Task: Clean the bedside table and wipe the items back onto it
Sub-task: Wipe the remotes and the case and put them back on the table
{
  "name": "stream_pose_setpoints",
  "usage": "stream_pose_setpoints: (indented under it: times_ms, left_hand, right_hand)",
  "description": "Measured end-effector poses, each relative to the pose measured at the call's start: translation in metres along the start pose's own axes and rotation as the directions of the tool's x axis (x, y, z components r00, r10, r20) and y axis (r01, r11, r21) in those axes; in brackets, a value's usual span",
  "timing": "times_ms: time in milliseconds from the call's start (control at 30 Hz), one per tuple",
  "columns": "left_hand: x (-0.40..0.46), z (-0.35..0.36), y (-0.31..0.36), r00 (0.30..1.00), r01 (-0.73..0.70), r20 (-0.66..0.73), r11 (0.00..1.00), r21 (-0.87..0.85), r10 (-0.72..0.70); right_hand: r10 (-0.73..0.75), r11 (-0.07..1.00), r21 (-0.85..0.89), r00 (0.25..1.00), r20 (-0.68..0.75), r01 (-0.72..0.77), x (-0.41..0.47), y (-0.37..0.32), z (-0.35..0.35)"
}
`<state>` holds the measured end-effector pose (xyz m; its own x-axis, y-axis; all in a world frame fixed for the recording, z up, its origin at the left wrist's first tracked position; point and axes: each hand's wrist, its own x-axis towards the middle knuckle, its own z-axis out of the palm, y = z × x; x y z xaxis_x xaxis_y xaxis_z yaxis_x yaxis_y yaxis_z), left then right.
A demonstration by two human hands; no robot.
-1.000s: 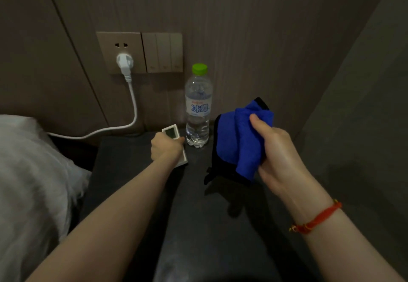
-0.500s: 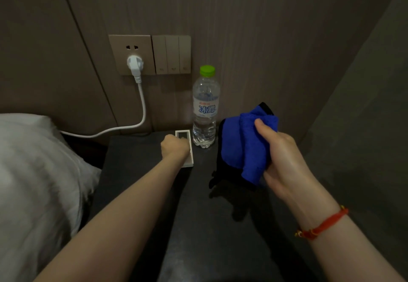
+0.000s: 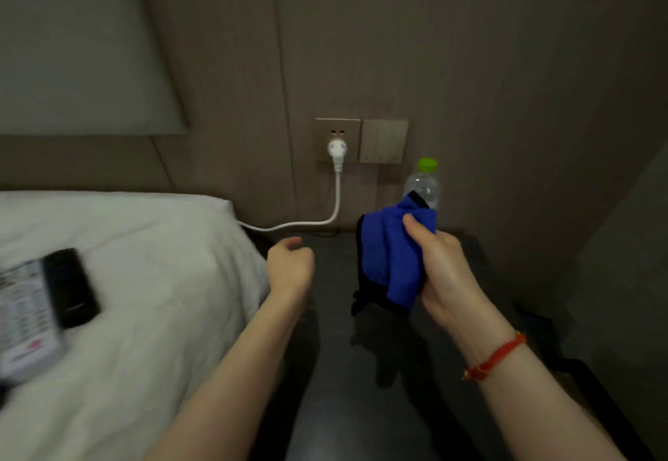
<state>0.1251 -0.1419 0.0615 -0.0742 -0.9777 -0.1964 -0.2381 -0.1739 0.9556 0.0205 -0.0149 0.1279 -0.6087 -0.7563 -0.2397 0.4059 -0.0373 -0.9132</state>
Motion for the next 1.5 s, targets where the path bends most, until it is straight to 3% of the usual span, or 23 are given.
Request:
stream_pose_setpoints:
  times_ms: [67, 200, 333, 467, 700, 1000, 1200, 1300, 1400, 1433, 1500]
  left_hand:
    - [-0.006, -0.037, 0.01, 0.995, -0.058, -0.077, 0.998, 0.006, 0.058]
    - [-0.012, -0.115, 0.028, 0.955, -0.095, -0.238, 0.943, 0.32, 0.177]
    - [-0.004, -0.177, 0.03, 0.917, 0.026, -0.332, 0.801, 0.598, 0.219]
    - [0.017, -0.212, 0.015, 0.916, 0.17, -0.356, 0.627, 0.76, 0.183]
    - [0.045, -0.224, -0.01, 0.928, 0.243, -0.317, 0.324, 0.914, 0.197]
    - [0.037, -0.208, -0.023, 0.933, 0.27, -0.316, 0.244, 0.931, 0.175]
    - [0.023, -0.192, -0.028, 0.964, 0.198, -0.242, 0.31, 0.93, 0.108]
    - [0.014, -0.2, -0.014, 0.96, 0.193, -0.27, 0.517, 0.834, 0.077]
    - [-0.001, -0.214, 0.009, 0.985, 0.143, -0.149, 0.873, 0.467, -0.082]
    - [-0.011, -0.216, 0.016, 0.989, 0.149, -0.058, 0.948, 0.283, -0.138]
    - [-0.038, -0.213, 0.029, 0.971, 0.2, 0.118, 0.977, 0.076, -0.208]
  right_hand:
    - [0.011, 1.0, -0.023, 0.999, 0.051, -0.01, -0.013, 0.003, 0.02]
    - [0.01, 0.998, -0.064, 0.989, 0.146, 0.0, -0.036, 0.008, 0.062]
    - [0.006, 0.993, -0.113, 0.975, 0.221, 0.02, -0.05, 0.02, 0.102]
    - [0.019, 0.987, -0.161, 0.96, 0.279, 0.028, -0.06, 0.034, 0.131]
    - [0.059, 0.973, -0.231, 0.949, 0.31, 0.015, -0.065, 0.052, 0.151]
    - [0.07, 0.975, -0.221, 0.947, 0.314, 0.001, -0.066, 0.055, 0.155]
    - [0.086, 0.98, -0.196, 0.948, 0.308, -0.025, -0.065, 0.055, 0.152]
    - [0.098, 0.987, -0.152, 0.947, 0.308, -0.052, -0.065, 0.053, 0.148]
    - [0.108, 0.989, -0.125, 0.949, 0.296, -0.074, -0.066, 0.051, 0.141]
    - [0.114, 0.989, -0.119, 0.952, 0.286, -0.083, -0.066, 0.05, 0.139]
    - [0.129, 0.99, -0.087, 0.953, 0.273, -0.109, -0.067, 0.047, 0.135]
